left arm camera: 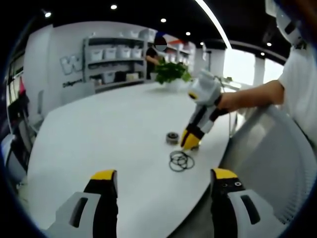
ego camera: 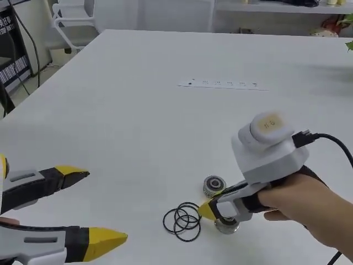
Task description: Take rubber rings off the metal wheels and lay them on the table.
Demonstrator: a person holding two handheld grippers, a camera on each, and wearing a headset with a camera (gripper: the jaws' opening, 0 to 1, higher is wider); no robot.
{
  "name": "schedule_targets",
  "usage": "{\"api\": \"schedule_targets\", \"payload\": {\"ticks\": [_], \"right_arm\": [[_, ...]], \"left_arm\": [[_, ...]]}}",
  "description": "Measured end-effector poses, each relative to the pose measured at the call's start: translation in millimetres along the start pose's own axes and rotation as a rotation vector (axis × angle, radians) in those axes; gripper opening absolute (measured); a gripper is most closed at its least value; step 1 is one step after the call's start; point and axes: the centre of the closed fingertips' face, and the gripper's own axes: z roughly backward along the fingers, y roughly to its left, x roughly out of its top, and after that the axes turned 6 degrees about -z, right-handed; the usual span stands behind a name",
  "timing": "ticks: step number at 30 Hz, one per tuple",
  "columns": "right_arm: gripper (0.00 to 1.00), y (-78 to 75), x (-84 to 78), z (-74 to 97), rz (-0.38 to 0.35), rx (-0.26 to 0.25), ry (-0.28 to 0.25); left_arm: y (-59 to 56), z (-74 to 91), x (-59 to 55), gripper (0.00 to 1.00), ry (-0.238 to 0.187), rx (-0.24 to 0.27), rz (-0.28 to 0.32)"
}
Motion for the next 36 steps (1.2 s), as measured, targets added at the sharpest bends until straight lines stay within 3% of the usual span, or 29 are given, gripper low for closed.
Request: {"api": "schedule_targets", "payload": {"ticks": [12,16,19,25,30,35,36], "right_arm": [[0.19,16.4,10.9,8.4,0.090,0.019,-0.026],[0.24,29.8,13.9,11.1,0.112,0.057,-0.029],[0.30,39.4,17.1,13.9,0.127,0.085,-0.038],[0.43,48.9,21.2,21.8,0.180,0.090,-0.047],[0.47,57.2,30.7,36.7,0.221,0.089,-0.094],[0.51,71.8,33.8,55.1,0.243,0.127,-0.138],[0.52,79.1,39.5,60.9,0.223,0.155,-0.181]], "left_arm": [[0.0,0.5,-0.4,0.78,-0.006,0.004,0.009],[-0.8,-0.2,-0.5,0.79,-0.008,-0.002,0.018],[-1.8,-0.8,-0.8,0.81,-0.009,-0.007,0.025],[-3.8,-2.1,-1.3,0.83,-0.007,-0.020,0.030],[-5.6,-2.7,-0.8,0.84,-0.012,-0.030,0.033],[-7.4,-3.4,-0.3,0.85,-0.016,-0.040,0.037],[-7.6,-3.5,-0.1,0.85,-0.017,-0.042,0.037]]}}
